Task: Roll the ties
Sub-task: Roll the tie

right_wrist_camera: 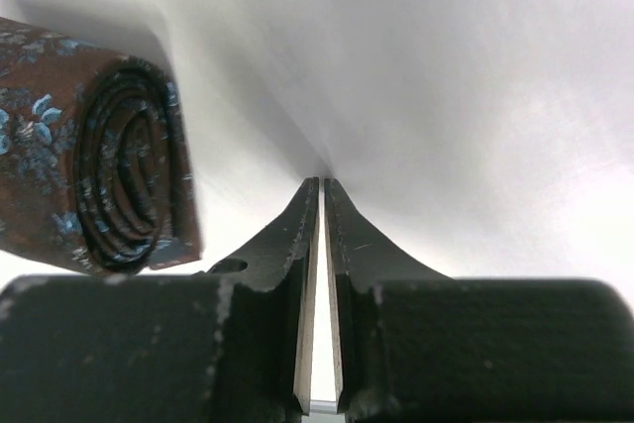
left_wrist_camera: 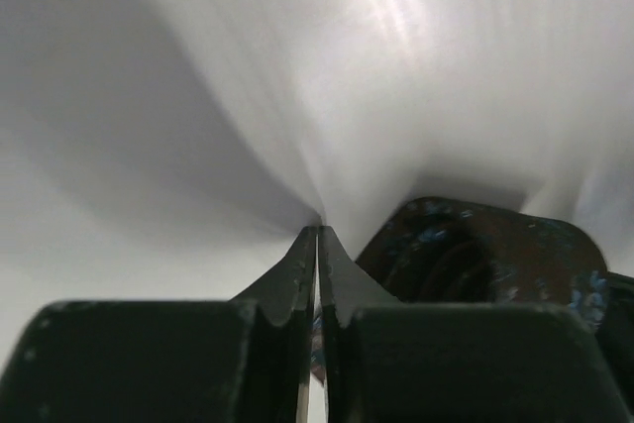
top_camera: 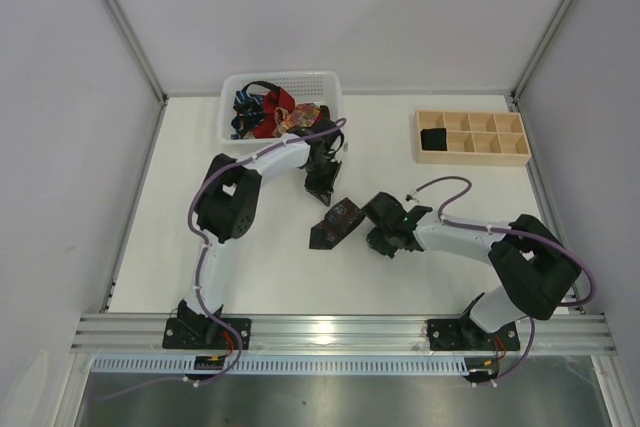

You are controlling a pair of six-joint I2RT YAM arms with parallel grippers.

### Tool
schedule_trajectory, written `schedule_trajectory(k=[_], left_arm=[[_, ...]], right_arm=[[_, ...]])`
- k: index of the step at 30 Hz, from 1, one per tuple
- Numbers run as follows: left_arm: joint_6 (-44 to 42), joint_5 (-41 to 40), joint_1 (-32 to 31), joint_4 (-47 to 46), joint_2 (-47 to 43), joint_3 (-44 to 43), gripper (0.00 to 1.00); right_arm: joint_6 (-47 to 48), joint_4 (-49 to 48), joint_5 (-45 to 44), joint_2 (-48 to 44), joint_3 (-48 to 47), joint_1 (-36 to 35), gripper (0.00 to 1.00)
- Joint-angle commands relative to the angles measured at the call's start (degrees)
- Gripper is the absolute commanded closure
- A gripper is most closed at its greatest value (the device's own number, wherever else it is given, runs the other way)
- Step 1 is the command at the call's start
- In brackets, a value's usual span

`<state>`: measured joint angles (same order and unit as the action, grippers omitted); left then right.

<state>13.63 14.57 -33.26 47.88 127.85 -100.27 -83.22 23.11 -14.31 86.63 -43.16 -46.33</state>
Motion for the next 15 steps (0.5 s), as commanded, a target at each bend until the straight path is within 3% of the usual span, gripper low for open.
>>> schedule_trajectory(k=[1, 5, 9, 12, 13, 15], left_arm=[[2.28, -11.12, 0.73, 2.56, -7.17, 0.17, 0.92], [4.74, -13.78, 1.79, 6.87, -12.0, -0.54, 0.81], [6.76, -9.4, 1.79, 4.43, -19.72, 2.35, 0.78], [9.91, 2.54, 1.79, -2.66, -24.82, 9.01, 0.77], [10.88, 7.27, 1.79, -4.44, -25.63, 10.26, 0.78], [14.31, 11.95, 1.79, -9.71, -26.34, 13.85, 0.79]], right_arm=[[10.25, 4.39, -1.09, -1.9, -3.32, 3.07, 0.89], [27.26, 7.12, 1.29, -3.74, -6.93, 6.86, 0.86], [40.82, 6.34, 6.28, -6.29, -9.05, 13.0, 0.63], [49.34, 0.91, 24.68, -5.51, -9.75, 20.99, 0.46], [51.3, -0.34, 28.77, -4.81, -10.01, 24.84, 0.33], [55.6, -4.36, 40.33, -3.41, -10.89, 28.03, 0.22]])
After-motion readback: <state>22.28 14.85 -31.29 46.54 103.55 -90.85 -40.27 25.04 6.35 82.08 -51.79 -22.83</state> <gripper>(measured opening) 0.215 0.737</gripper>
